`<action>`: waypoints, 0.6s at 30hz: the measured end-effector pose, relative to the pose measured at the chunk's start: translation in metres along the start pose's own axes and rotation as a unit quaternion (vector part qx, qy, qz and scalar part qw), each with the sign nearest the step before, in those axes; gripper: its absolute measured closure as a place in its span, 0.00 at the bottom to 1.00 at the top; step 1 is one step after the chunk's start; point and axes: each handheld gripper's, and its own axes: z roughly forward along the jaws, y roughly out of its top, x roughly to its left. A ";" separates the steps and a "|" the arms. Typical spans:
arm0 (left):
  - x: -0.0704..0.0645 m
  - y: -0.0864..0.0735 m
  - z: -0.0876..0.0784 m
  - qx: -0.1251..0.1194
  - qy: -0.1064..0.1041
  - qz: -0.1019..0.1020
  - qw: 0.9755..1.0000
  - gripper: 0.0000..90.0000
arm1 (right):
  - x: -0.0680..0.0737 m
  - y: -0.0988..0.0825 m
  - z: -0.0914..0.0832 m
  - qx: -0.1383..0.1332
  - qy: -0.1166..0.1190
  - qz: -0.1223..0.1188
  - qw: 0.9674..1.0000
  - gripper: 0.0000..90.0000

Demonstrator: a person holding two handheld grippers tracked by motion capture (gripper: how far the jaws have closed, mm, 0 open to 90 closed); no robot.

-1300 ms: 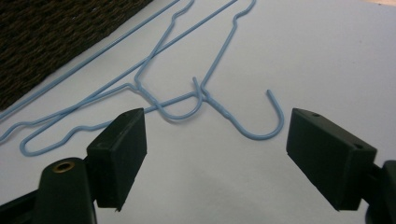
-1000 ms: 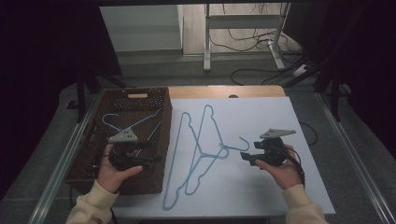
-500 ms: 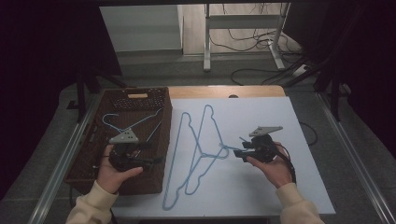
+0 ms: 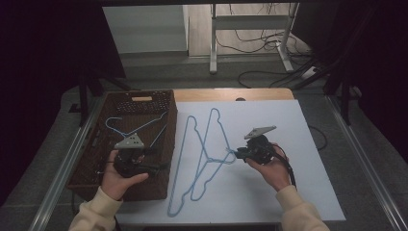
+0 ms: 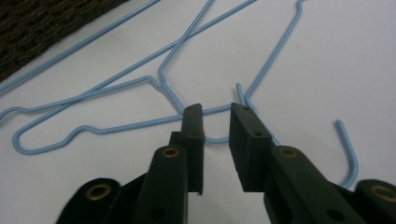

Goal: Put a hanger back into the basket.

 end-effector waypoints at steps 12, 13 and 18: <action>-0.001 0.000 0.001 0.002 -0.001 0.002 1.000 0.27 | 0.001 0.011 0.031 0.051 0.006 -0.013 0.999 1.00; -0.001 -0.001 0.001 0.003 -0.002 0.002 1.000 0.27 | 0.001 0.012 0.035 0.056 0.007 -0.013 0.998 1.00; -0.003 -0.001 0.003 0.007 -0.002 0.005 1.000 0.27 | 0.000 0.011 0.052 0.084 0.002 -0.019 0.996 1.00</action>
